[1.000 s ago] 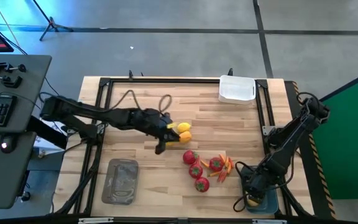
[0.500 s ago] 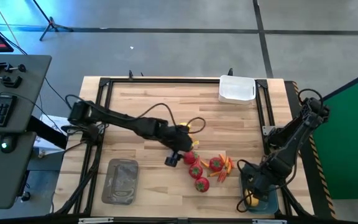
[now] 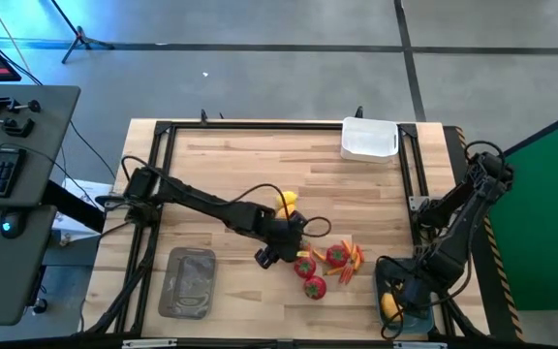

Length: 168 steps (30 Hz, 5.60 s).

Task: Sort produce into baskets
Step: Put the tomato into the white bin

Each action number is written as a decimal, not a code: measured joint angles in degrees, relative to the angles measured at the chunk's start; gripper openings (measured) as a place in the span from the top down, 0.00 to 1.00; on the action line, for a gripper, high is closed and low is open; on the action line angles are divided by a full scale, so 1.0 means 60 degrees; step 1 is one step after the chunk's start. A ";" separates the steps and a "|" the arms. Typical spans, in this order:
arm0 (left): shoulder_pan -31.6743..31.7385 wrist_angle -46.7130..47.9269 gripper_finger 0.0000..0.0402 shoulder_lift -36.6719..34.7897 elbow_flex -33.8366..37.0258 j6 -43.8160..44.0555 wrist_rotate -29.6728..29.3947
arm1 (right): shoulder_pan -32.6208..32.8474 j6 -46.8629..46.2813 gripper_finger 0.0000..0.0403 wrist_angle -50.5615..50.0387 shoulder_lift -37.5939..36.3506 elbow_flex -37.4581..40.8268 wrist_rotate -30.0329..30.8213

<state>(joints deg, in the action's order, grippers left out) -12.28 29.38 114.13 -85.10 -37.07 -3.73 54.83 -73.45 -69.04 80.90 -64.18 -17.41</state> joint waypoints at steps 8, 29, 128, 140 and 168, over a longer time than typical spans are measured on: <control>0.0105 -0.0310 0.31 0.0496 0.0004 -0.0439 -0.0274 | 0.0102 -0.0003 0.32 -0.0014 0.0000 0.0000 0.0052; 0.0241 -0.0725 0.40 0.0863 -0.0020 -0.0854 -0.0205 | 0.0102 -0.0007 0.32 0.0000 0.0000 0.0000 0.0058; 0.2161 0.1291 0.54 0.0496 -0.0878 0.3396 0.3221 | -0.2222 0.1823 0.32 0.0323 0.0000 -0.1328 0.5634; 0.3831 0.0037 0.54 -0.0348 -0.0900 0.6719 0.8497 | -0.2723 0.4472 0.32 0.1733 0.0000 -0.1342 1.0261; 0.5706 -0.9029 0.54 -0.0646 -0.0911 1.6941 1.0962 | -0.6435 1.1227 0.21 0.3028 -0.0012 -0.4372 1.1257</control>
<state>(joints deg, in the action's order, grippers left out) 21.96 -24.80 110.26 -90.56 64.58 62.04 16.22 -6.09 -50.87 80.83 -90.41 50.14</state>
